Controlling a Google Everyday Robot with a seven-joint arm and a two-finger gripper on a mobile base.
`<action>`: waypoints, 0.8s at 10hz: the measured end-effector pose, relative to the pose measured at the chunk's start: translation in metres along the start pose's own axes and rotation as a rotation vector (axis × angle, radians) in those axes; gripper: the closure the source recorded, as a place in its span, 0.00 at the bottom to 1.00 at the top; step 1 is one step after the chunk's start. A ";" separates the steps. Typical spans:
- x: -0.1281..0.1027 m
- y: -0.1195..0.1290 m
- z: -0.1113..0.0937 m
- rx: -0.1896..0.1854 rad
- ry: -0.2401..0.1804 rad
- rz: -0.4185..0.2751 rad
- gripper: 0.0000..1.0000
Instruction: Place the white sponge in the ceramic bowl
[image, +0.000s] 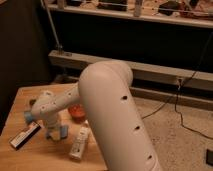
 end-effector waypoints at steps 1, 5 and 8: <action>0.001 0.001 0.001 -0.006 0.007 0.007 0.74; 0.002 0.002 -0.002 -0.019 0.020 0.040 1.00; -0.007 -0.011 -0.032 0.017 -0.026 0.076 1.00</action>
